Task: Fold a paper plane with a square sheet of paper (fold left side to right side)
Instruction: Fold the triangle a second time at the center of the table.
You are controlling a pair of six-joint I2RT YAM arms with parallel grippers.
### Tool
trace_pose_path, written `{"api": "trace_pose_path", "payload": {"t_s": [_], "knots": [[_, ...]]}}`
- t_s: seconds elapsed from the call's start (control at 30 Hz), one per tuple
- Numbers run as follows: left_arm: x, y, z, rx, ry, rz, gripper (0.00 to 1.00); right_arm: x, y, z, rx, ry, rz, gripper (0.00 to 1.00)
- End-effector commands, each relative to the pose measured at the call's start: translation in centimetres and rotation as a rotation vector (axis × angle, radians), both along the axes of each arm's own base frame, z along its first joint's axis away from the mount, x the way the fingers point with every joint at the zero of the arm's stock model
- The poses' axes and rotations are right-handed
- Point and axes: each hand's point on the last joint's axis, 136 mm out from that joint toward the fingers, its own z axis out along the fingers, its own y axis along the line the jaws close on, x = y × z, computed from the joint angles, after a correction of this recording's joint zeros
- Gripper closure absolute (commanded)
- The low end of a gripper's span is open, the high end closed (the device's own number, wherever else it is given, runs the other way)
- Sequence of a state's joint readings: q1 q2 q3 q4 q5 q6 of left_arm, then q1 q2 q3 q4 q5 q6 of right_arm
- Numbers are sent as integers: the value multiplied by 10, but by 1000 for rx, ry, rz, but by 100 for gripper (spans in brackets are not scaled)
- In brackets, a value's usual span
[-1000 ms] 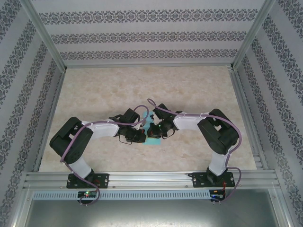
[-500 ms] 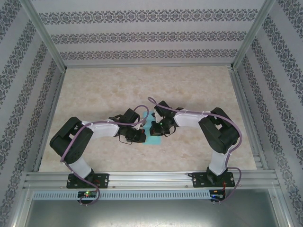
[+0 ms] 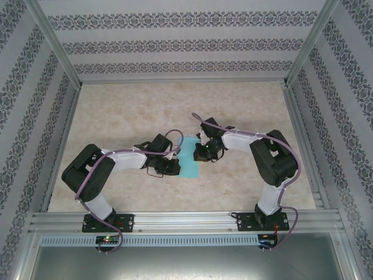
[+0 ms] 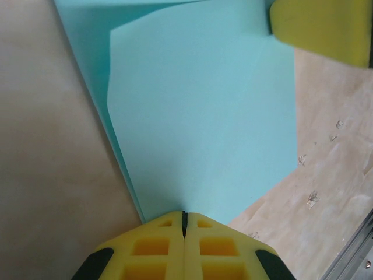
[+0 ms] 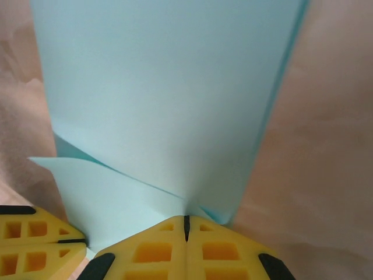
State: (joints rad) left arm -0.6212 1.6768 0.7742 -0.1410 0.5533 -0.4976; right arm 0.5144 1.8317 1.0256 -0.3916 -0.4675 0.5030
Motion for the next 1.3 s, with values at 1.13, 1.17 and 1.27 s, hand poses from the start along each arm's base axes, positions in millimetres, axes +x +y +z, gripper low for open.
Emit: {"api": "trace_pose_path", "payload": {"t_s": [1.13, 1.17, 1.27], "knots": [[-1, 3, -2, 44, 38, 20, 95, -9, 15, -11, -23, 15, 29, 100], [1, -1, 4, 26, 33, 17, 95, -10, 13, -13, -35, 21, 31, 100], [8, -13, 22, -11, 11, 7, 95, -12, 10, -18, -49, 30, 31, 100]]}}
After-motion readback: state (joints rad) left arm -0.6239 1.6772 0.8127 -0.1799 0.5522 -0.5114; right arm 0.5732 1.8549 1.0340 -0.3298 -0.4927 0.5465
